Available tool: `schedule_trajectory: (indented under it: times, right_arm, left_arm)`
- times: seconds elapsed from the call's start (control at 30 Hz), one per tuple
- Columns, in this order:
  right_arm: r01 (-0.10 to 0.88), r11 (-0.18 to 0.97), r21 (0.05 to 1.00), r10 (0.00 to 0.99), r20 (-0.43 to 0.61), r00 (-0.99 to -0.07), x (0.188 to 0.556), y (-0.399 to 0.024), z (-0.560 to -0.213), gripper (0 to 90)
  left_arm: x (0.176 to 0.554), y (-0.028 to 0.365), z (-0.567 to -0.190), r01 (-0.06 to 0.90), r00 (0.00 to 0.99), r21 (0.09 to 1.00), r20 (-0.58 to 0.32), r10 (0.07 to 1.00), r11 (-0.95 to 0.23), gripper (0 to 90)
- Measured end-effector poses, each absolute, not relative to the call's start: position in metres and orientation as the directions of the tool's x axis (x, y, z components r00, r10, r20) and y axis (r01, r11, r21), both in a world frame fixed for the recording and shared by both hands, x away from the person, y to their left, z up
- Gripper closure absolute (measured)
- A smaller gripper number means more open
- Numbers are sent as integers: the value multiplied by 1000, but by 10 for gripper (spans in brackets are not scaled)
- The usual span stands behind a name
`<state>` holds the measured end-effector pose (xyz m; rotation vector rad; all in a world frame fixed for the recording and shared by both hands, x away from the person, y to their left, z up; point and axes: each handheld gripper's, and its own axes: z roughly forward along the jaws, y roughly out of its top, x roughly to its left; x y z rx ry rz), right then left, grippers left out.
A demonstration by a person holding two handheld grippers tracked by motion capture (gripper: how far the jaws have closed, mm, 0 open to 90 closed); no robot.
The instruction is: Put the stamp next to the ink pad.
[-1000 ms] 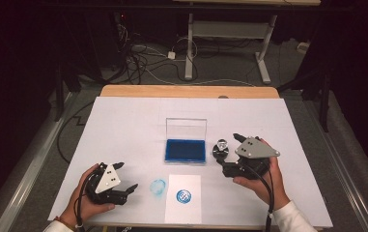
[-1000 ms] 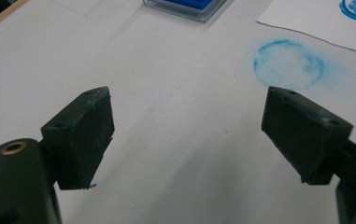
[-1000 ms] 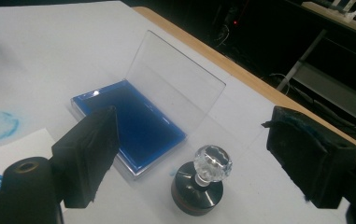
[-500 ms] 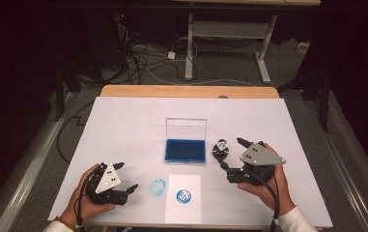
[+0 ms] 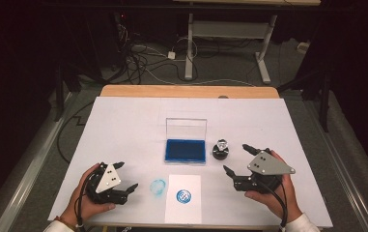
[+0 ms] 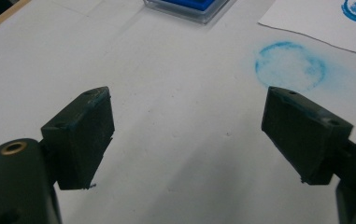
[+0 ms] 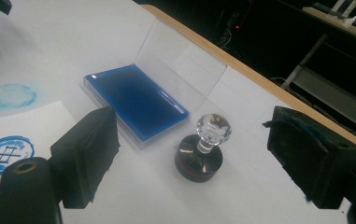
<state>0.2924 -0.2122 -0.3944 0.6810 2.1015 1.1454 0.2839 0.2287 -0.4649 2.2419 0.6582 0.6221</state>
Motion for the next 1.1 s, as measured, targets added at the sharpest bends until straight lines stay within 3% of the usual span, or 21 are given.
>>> schedule_trajectory:
  times: [1.1]
  right_arm:
    - [223,481,848,735,-252,-629,274,-259,-438,166]
  left_arm:
    - [288,224,-467,277,758,728,236,608,-628,162]
